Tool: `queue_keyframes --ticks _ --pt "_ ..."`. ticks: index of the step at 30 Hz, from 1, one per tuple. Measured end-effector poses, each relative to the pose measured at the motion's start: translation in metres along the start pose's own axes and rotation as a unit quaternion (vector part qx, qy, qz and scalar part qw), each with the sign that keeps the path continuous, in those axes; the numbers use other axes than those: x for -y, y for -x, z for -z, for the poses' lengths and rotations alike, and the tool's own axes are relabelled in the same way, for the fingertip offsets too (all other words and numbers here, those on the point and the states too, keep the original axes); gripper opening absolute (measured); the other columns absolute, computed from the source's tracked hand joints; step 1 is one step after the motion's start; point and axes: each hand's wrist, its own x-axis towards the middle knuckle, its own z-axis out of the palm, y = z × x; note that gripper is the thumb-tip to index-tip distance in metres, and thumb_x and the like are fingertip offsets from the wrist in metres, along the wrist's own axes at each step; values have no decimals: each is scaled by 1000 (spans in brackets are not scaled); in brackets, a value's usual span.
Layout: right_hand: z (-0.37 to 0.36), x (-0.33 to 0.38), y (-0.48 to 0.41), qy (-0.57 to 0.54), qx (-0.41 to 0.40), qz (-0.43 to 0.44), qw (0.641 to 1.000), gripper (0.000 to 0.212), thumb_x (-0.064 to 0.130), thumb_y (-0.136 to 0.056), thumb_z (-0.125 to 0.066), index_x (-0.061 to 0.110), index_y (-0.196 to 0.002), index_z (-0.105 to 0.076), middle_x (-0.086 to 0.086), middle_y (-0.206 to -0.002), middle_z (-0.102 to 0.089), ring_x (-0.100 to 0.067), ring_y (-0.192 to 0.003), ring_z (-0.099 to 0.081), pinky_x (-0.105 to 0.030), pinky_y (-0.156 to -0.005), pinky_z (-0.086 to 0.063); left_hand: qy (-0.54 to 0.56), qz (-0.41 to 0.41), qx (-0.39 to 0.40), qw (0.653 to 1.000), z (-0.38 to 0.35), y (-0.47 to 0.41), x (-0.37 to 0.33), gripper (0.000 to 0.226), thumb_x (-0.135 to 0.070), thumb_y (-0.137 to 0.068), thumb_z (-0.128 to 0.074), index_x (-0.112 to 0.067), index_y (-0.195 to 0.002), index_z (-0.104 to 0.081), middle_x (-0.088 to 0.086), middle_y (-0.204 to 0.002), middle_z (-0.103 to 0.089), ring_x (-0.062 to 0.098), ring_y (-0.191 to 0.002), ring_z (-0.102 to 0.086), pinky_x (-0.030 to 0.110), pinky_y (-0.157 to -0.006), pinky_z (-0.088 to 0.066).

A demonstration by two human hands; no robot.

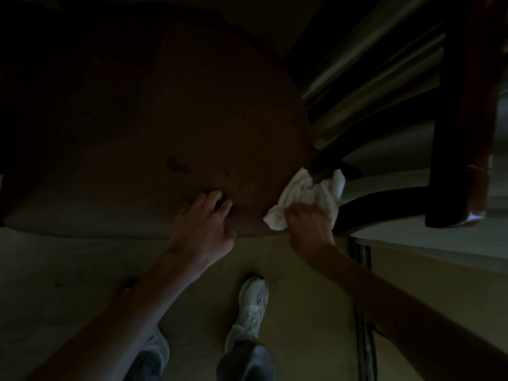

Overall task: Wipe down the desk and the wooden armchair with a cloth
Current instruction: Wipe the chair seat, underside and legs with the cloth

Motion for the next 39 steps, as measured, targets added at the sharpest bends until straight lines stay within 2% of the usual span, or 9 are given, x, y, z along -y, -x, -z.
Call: queue_keyframes --ticks 4,9,16,21,24,27,32,36,39 --pt "13 -9 -33 -93 16 -79 992 37 19 -92 -55 12 -128 -54 -9 -133 -55 -28 -122 -53 -38 -99 -43 -6 1 -5 1000 4 -3 0 54 -44 -88 -43 -30 -140 -42 -7 -148 -32 15 -131 -33 38 -98 -39" --pt "7 2 -46 -194 -118 -196 954 35 9 -89 -56 6 -123 -57 -14 -124 -62 -30 -108 -62 -36 -86 -48 -35 -33 -37 998 -1 0 8 56 -44 -82 -46 -26 -134 -51 -2 -141 -44 18 -124 -44 39 -95 -41" --pt "-8 13 2 -36 -37 -22 998 31 10 -90 -49 12 -121 -54 -7 -120 -58 -24 -107 -59 -32 -85 -44 -25 -25 -11 999 -1 3 5 59 -46 -86 -47 -28 -143 -41 -5 -150 -32 17 -132 -33 40 -104 -33" --pt "12 -6 -53 -74 -32 -132 988 34 16 -94 -52 11 -128 -51 -11 -132 -55 -29 -118 -55 -36 -91 -44 -46 -45 -33 997 2 -4 0 60 -45 -83 -51 -24 -140 -47 0 -147 -40 19 -129 -41 41 -101 -37" --pt "6 -7 -58 -139 -95 -205 964 37 12 -88 -60 6 -124 -54 -15 -127 -58 -32 -111 -60 -36 -83 -48 -69 -51 -48 995 -5 0 1 61 -44 -80 -51 -22 -137 -49 1 -143 -44 20 -125 -44 42 -97 -40" --pt "-7 11 -33 -107 -119 -170 972 29 13 -92 -53 6 -120 -55 -14 -121 -61 -31 -106 -61 -37 -82 -47 -78 -46 -38 995 -10 6 2 63 -45 -82 -49 -21 -140 -45 2 -145 -40 21 -128 -40 43 -100 -37" --pt "-13 6 -2 -45 -35 -42 997 32 12 -92 -51 11 -123 -55 -9 -126 -57 -26 -114 -55 -37 -94 -43 -73 -36 -25 996 -6 10 -4 66 -47 -84 -50 -23 -144 -39 0 -151 -33 20 -133 -34 42 -104 -34" --pt "16 -16 -53 -79 -60 -151 984 32 13 -96 -49 8 -127 -53 -14 -131 -57 -30 -117 -56 -37 -94 -44 -68 -52 -28 996 -5 5 -1 67 -48 -82 -51 -26 -144 -38 -1 -152 -33 20 -135 -32 42 -107 -31" --pt "22 -32 -64 -98 -88 -161 978 26 8 -93 -53 2 -118 -58 -17 -122 -61 -30 -109 -60 -35 -87 -45 -69 -57 -36 995 -10 5 3 67 -48 -83 -49 -26 -145 -37 -1 -152 -33 21 -134 -33 42 -107 -30"
